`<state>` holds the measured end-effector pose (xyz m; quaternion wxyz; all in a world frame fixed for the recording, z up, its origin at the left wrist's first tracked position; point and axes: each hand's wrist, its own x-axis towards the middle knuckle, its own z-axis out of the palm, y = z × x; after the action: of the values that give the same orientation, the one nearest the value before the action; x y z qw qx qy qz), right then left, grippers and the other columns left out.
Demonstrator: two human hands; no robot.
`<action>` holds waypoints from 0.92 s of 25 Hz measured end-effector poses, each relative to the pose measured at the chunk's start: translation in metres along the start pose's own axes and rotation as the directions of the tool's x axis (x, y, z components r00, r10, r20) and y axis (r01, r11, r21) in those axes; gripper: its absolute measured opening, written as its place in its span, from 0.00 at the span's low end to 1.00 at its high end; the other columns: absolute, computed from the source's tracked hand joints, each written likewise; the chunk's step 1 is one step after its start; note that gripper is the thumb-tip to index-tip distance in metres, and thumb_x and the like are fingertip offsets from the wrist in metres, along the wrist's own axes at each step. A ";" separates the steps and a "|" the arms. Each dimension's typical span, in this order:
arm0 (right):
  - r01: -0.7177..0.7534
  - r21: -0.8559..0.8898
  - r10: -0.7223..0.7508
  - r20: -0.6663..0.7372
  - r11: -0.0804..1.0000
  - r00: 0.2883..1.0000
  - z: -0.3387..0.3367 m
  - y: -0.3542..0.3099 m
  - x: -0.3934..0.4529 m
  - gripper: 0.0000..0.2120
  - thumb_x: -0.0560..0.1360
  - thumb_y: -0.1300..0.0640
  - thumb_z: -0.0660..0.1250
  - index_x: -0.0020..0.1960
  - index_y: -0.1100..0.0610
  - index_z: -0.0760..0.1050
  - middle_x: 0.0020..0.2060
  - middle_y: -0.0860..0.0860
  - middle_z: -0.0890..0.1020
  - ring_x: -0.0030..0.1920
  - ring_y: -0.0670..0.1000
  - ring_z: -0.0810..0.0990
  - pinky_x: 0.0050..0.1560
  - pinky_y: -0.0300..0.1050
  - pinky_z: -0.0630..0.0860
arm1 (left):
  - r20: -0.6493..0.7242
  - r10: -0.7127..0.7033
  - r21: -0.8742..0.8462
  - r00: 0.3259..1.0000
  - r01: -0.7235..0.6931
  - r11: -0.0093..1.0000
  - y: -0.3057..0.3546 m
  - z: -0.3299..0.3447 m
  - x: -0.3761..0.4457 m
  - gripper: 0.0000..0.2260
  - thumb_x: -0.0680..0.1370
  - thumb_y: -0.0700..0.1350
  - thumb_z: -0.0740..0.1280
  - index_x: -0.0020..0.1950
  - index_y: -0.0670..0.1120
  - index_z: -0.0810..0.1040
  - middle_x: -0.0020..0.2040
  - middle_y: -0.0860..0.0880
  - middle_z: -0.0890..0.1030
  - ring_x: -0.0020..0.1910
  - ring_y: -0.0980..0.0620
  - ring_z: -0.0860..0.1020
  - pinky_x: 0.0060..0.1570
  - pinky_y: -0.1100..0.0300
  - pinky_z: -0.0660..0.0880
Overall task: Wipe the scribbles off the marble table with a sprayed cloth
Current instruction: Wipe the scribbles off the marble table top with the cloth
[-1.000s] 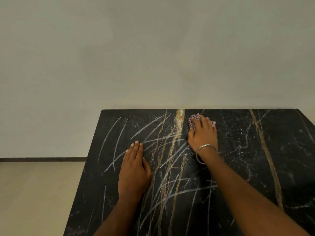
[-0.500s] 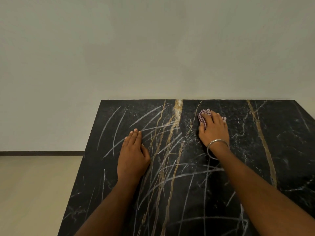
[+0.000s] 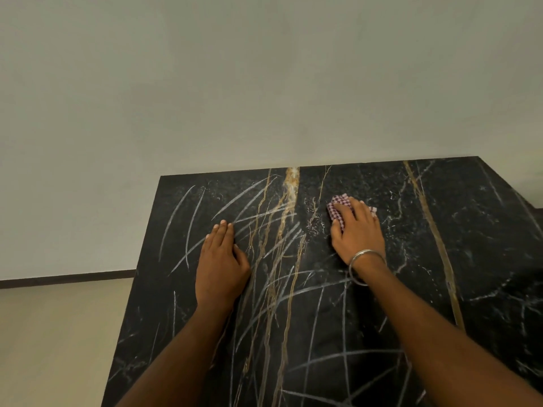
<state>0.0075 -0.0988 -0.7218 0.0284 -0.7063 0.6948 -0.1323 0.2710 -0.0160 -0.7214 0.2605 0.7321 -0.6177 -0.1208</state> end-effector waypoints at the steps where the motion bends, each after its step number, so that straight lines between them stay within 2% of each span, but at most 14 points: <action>1: -0.034 0.005 0.034 -0.007 0.999 0.999 -0.004 0.009 -0.001 0.23 0.78 0.49 0.55 0.72 0.50 0.64 0.74 0.53 0.62 0.75 0.56 0.58 0.74 0.58 0.56 | -0.004 0.003 0.000 1.000 -0.003 1.000 -0.001 0.001 0.000 0.23 0.81 0.44 0.57 0.77 0.43 0.62 0.77 0.47 0.61 0.77 0.53 0.57 0.76 0.56 0.51; 5: -0.090 0.000 0.090 -0.023 0.996 0.996 -0.004 -0.014 -0.018 0.22 0.77 0.49 0.55 0.71 0.49 0.64 0.74 0.53 0.62 0.75 0.56 0.58 0.74 0.58 0.55 | -0.008 0.011 0.011 1.000 -0.011 1.000 -0.003 0.002 0.000 0.23 0.81 0.44 0.56 0.76 0.43 0.62 0.77 0.47 0.61 0.77 0.53 0.57 0.76 0.56 0.50; 8: 0.026 0.028 -0.025 -0.002 0.999 1.000 0.006 -0.053 -0.045 0.22 0.78 0.48 0.54 0.71 0.47 0.64 0.74 0.51 0.61 0.75 0.54 0.56 0.75 0.56 0.53 | -0.009 0.021 0.016 1.000 -0.020 1.000 -0.004 0.003 0.000 0.23 0.81 0.44 0.56 0.76 0.42 0.62 0.77 0.46 0.62 0.77 0.52 0.57 0.76 0.56 0.50; 11: 0.098 0.024 -0.098 0.019 0.995 0.995 0.005 -0.050 -0.052 0.22 0.78 0.48 0.53 0.72 0.47 0.64 0.75 0.50 0.60 0.76 0.52 0.55 0.76 0.54 0.51 | -0.013 0.025 0.011 1.000 -0.025 1.000 -0.002 0.001 -0.002 0.23 0.81 0.44 0.56 0.76 0.42 0.62 0.77 0.46 0.62 0.76 0.52 0.58 0.76 0.57 0.50; 16: -0.059 -0.008 0.058 -0.041 0.998 0.997 -0.003 -0.010 -0.043 0.22 0.77 0.49 0.56 0.71 0.49 0.65 0.74 0.52 0.63 0.74 0.55 0.59 0.74 0.57 0.56 | -0.012 0.033 0.023 0.999 -0.033 0.999 -0.003 0.001 -0.002 0.23 0.81 0.45 0.56 0.76 0.42 0.61 0.77 0.46 0.61 0.77 0.51 0.57 0.76 0.57 0.49; 19: -0.101 -0.003 0.100 -0.036 0.995 0.994 -0.002 -0.022 -0.052 0.22 0.77 0.49 0.55 0.71 0.48 0.64 0.74 0.52 0.62 0.75 0.56 0.57 0.75 0.57 0.54 | -0.012 0.035 0.031 0.999 -0.035 0.999 -0.004 0.003 0.000 0.23 0.81 0.45 0.56 0.76 0.42 0.61 0.77 0.45 0.61 0.77 0.51 0.57 0.76 0.56 0.49; 23: -0.008 0.009 0.008 0.007 1.000 1.000 0.000 -0.055 -0.082 0.23 0.78 0.48 0.52 0.73 0.47 0.62 0.76 0.50 0.59 0.76 0.53 0.53 0.76 0.55 0.50 | 0.004 0.033 0.033 0.999 -0.033 0.999 -0.006 0.003 -0.001 0.24 0.81 0.45 0.55 0.77 0.42 0.60 0.77 0.45 0.60 0.77 0.51 0.56 0.76 0.55 0.50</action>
<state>0.0607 -0.0155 -0.7220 0.0343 -0.7039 0.6969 -0.1330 0.2739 -0.0156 -0.7271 0.2491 0.7260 -0.6319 -0.1076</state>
